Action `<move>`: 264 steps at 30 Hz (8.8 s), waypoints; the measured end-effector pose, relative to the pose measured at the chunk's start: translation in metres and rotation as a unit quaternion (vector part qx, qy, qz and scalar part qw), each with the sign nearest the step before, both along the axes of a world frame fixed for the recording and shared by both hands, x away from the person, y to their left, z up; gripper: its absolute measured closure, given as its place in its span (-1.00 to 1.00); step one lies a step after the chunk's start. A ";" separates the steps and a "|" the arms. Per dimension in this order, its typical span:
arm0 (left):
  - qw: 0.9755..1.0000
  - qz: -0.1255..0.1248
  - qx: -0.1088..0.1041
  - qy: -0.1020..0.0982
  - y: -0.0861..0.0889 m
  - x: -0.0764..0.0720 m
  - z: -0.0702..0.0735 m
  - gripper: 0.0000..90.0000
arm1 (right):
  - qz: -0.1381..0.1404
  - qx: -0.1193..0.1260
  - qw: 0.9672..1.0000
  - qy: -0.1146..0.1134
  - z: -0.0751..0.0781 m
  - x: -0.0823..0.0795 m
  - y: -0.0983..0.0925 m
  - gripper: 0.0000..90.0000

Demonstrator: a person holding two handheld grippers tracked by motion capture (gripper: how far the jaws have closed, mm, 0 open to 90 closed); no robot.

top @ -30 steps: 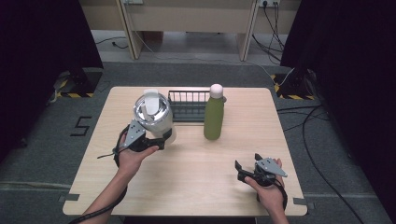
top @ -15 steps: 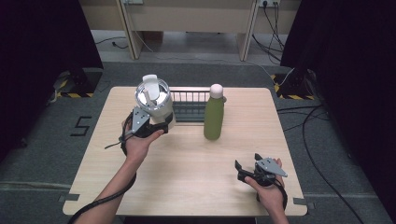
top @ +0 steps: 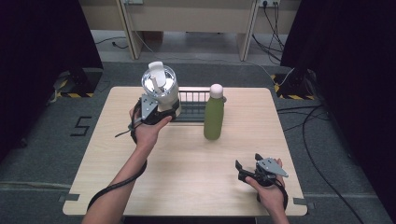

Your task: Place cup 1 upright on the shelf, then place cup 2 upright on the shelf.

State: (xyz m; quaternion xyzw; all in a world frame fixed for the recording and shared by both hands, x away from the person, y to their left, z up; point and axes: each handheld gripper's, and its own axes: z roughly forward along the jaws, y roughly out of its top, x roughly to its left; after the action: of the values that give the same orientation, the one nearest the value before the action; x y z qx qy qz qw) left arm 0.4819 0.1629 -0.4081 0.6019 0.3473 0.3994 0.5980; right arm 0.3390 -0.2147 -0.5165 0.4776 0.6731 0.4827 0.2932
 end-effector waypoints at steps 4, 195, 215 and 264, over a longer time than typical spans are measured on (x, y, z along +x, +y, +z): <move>1.000 0.007 0.001 -0.003 -0.006 0.007 0.005 -0.78 | 0.000 0.000 1.000 -0.001 0.000 0.000 -0.002 -0.69; 0.994 0.049 0.074 0.057 -0.010 0.045 -0.042 -0.89 | 0.014 -0.008 1.000 -0.014 0.007 0.001 0.008 -0.72; 0.995 0.029 0.076 0.051 0.020 0.009 -0.036 -0.87 | 0.022 -0.004 0.999 -0.043 0.032 0.023 0.029 -0.79; 0.994 0.021 0.094 0.054 0.074 -0.043 -0.045 -0.88 | 0.031 0.016 0.996 -0.088 0.072 0.061 0.054 -0.81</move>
State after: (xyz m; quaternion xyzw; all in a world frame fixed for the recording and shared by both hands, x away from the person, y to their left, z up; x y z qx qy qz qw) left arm 0.4389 0.2365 -0.4531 0.6684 0.3528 0.4100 0.5105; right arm 0.4003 -0.1603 -0.4446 0.4169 0.6512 0.5423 0.3286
